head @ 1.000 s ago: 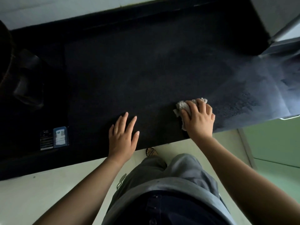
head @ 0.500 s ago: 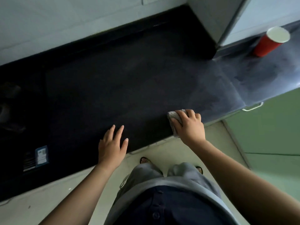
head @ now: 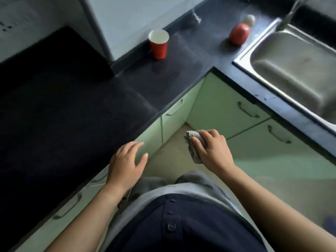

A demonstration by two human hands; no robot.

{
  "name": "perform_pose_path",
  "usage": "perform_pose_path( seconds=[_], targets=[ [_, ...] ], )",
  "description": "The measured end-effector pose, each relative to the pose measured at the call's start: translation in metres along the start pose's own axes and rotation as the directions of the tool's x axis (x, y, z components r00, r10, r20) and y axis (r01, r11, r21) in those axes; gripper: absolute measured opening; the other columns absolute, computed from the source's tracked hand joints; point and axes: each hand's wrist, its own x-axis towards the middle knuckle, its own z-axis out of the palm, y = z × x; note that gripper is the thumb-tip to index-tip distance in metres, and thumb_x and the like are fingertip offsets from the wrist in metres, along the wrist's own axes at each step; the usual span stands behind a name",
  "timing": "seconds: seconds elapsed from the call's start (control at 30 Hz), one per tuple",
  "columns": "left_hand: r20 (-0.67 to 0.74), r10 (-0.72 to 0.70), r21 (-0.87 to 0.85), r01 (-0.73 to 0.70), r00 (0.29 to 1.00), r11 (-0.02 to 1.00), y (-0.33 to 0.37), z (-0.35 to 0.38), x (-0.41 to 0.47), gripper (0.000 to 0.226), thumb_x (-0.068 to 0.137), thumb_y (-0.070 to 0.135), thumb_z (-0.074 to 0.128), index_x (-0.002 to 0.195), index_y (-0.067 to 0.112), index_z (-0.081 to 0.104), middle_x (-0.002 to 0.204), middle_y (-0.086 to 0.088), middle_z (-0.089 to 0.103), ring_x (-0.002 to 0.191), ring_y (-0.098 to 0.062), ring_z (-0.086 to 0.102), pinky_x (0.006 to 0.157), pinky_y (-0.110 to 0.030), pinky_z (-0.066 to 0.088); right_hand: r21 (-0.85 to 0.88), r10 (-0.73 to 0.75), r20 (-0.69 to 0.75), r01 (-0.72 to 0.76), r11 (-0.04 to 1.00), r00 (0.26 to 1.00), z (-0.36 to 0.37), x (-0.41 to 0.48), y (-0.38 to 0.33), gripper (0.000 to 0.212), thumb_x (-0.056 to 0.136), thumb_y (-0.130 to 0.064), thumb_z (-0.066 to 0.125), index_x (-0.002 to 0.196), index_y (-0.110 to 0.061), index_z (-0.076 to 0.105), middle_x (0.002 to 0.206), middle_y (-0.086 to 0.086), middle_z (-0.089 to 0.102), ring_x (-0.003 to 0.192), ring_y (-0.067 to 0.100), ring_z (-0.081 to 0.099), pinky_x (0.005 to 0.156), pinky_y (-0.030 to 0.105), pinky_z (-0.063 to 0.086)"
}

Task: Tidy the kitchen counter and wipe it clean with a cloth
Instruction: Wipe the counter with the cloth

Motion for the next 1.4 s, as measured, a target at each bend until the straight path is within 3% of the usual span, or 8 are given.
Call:
perform_pose_path(
  seconds=[0.23,0.4,0.63,0.8,1.07,1.2,1.3,1.4],
  targets=[
    [0.103,0.093,0.043,-0.098,0.99,0.994,0.077,0.019,0.069,0.063,0.08,0.055,0.027,0.126,0.022,0.054,0.128,0.001,0.057,0.118,-0.02,0.051,0.097,-0.034,0.038,0.088,0.085,-0.075,-0.078,0.993,0.994,-0.035,0.03,0.048,0.04,0.086,-0.055,0.036,0.11,-0.033,0.06,0.108,0.0,0.056,0.099,0.026,0.05,0.086,0.031,0.039],
    [0.044,0.047,0.034,-0.049,0.998,0.998,0.075,0.011,0.123,0.058,0.082,0.052,0.03,0.121,0.019,0.058,0.122,0.0,0.061,0.112,-0.023,0.054,0.093,-0.034,0.041,0.097,-0.003,-0.031,0.006,0.995,0.999,-0.036,0.1,0.025,0.048,0.084,-0.061,0.029,0.111,-0.033,0.058,0.11,-0.003,0.055,0.098,0.024,0.05,0.082,0.029,0.036],
    [-0.07,-0.036,0.064,0.04,0.997,0.997,0.053,-0.013,0.199,0.046,0.087,0.041,0.043,0.123,0.016,0.058,0.126,-0.003,0.058,0.116,-0.023,0.053,0.094,-0.036,0.042,0.023,-0.224,0.061,0.223,0.975,0.973,-0.041,0.215,-0.036,0.037,0.089,-0.056,0.036,0.113,-0.035,0.055,0.112,-0.003,0.053,0.095,0.025,0.047,0.085,0.036,0.043],
    [-0.107,-0.144,0.149,0.159,0.984,0.976,0.033,-0.022,0.228,0.046,0.088,0.038,0.052,0.128,0.014,0.052,0.133,-0.007,0.052,0.122,-0.027,0.049,0.094,-0.042,0.044,-0.022,-0.355,0.178,0.364,0.931,0.918,-0.03,0.266,-0.076,0.053,0.081,-0.067,0.028,0.116,-0.037,0.055,0.113,-0.003,0.054,0.097,0.027,0.047,0.084,0.041,0.047],
    [-0.045,-0.402,0.263,0.399,0.915,0.878,0.026,-0.01,0.233,0.063,0.09,0.049,0.04,0.145,0.022,0.025,0.154,-0.006,0.021,0.14,-0.025,0.022,0.107,-0.044,0.03,-0.09,-0.545,0.348,0.606,0.79,0.763,0.008,0.306,-0.119,0.038,0.089,-0.051,0.047,0.12,-0.031,0.055,0.12,0.003,0.05,0.105,0.032,0.044,0.08,0.043,0.044],
    [-0.029,-0.478,0.275,0.467,0.878,0.841,0.033,0.0,0.229,0.066,0.09,0.048,0.041,0.146,0.024,0.017,0.157,-0.001,0.012,0.142,-0.022,0.017,0.109,-0.046,0.026,-0.116,-0.524,0.469,0.638,0.761,0.711,0.025,0.319,-0.118,0.04,0.088,-0.046,0.049,0.123,-0.028,0.052,0.131,0.003,0.044,0.113,0.033,0.04,0.085,0.045,0.04],
    [-0.043,-0.512,0.252,0.505,0.858,0.826,0.038,-0.003,0.226,0.063,0.091,0.048,0.04,0.146,0.026,0.019,0.157,0.0,0.014,0.142,-0.022,0.017,0.111,-0.048,0.02,-0.131,-0.505,0.536,0.658,0.742,0.676,0.024,0.321,-0.113,0.042,0.089,-0.045,0.048,0.127,-0.03,0.047,0.139,0.002,0.037,0.12,0.032,0.037,0.092,0.048,0.038],
    [-0.105,-0.52,0.226,0.53,0.847,0.817,0.049,-0.01,0.219,0.062,0.09,0.048,0.041,0.145,0.025,0.022,0.155,-0.001,0.021,0.141,-0.022,0.02,0.11,-0.048,0.021,-0.104,-0.561,0.514,0.696,0.711,0.649,0.012,0.313,-0.108,0.043,0.089,-0.044,0.049,0.129,-0.027,0.046,0.141,0.001,0.036,0.124,0.031,0.035,0.094,0.047,0.037]
  ],
)
